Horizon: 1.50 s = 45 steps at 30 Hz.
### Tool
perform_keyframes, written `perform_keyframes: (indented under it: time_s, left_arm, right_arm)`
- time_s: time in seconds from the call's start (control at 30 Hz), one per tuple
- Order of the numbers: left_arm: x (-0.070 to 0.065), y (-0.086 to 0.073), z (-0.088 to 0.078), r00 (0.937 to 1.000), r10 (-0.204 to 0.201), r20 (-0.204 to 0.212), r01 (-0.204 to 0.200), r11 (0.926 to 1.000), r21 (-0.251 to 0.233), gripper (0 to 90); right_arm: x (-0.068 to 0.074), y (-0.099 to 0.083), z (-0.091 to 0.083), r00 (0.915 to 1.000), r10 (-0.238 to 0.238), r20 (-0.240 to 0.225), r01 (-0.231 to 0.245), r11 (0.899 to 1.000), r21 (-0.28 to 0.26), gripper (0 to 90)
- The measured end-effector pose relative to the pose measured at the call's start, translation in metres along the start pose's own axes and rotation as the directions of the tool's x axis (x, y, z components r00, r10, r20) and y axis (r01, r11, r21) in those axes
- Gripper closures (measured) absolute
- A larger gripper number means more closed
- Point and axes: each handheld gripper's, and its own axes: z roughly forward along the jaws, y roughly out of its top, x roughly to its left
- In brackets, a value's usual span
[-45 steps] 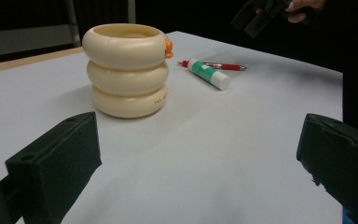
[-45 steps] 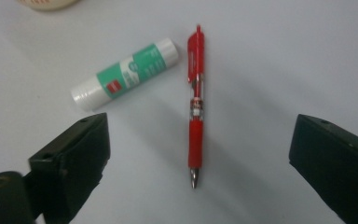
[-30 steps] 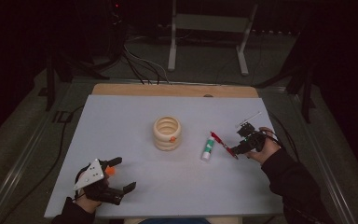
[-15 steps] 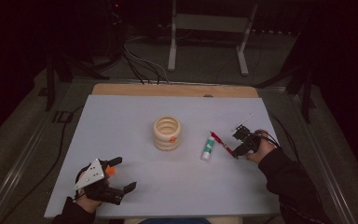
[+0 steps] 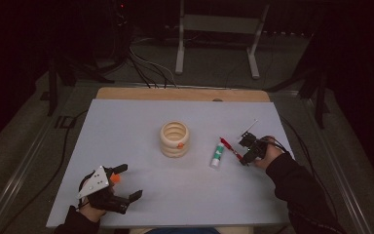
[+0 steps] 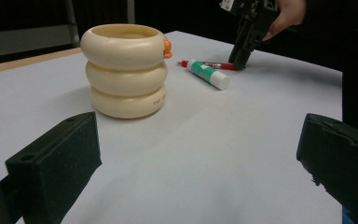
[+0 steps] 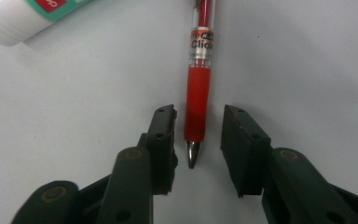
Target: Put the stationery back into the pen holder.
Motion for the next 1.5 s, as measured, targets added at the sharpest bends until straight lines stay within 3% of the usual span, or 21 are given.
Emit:
perform_keyframes:
  time_s: [0.17,0.5,0.7,0.77,0.93,1.17,1.33,1.5]
  left_arm:
    - [0.0,0.0,0.0,1.0,0.0,0.0,0.0,1.0,0.0,0.0]
    - [0.0,0.0,0.0,1.0,0.001,0.001,-0.001,1.0,0.0,0.1]
    - [0.0,0.0,0.0,1.0,0.001,0.0,-0.001,1.0,0.001,0.1]
    - [0.0,0.0,0.0,1.0,0.0,-0.001,0.0,1.0,0.001,0.0]
    - [-0.002,0.003,0.002,1.0,-0.002,0.002,0.002,1.0,0.006,0.0]
    - [-0.005,0.009,0.006,0.9993,0.015,0.035,-0.016,0.9992,0.037,0.1]
    - [-0.008,0.015,0.008,0.9978,0.038,0.054,-0.041,0.9981,0.046,0.1]
    - [-0.008,0.026,0.009,0.9965,0.064,0.054,-0.066,0.9967,0.047,0.1]
  right_arm:
    - [0.001,0.002,0.004,0.9995,-0.015,0.027,0.014,1.0,0.016,67.1]
    - [0.0,0.006,0.006,0.9998,-0.02,0.008,0.019,0.999,0.043,79.3]
    - [-0.004,0.008,0.005,0.9981,0.06,-0.012,-0.059,0.996,0.064,80.9]
    - [-0.007,0.007,0.002,0.9961,0.088,-0.006,-0.088,0.995,0.047,80.9]
    - [-0.014,0.003,-0.012,0.9942,0.107,-0.009,-0.107,0.994,0.012,81.0]
    - [-0.008,-0.001,-0.028,0.9941,0.084,-0.069,-0.084,0.996,0.006,80.9]
    - [-0.003,-0.002,-0.036,0.995,0.061,-0.079,-0.062,0.998,-0.013,81.0]
    - [0.008,0.0,-0.046,0.9946,0.001,-0.104,-0.004,1.0,-0.031,80.9]
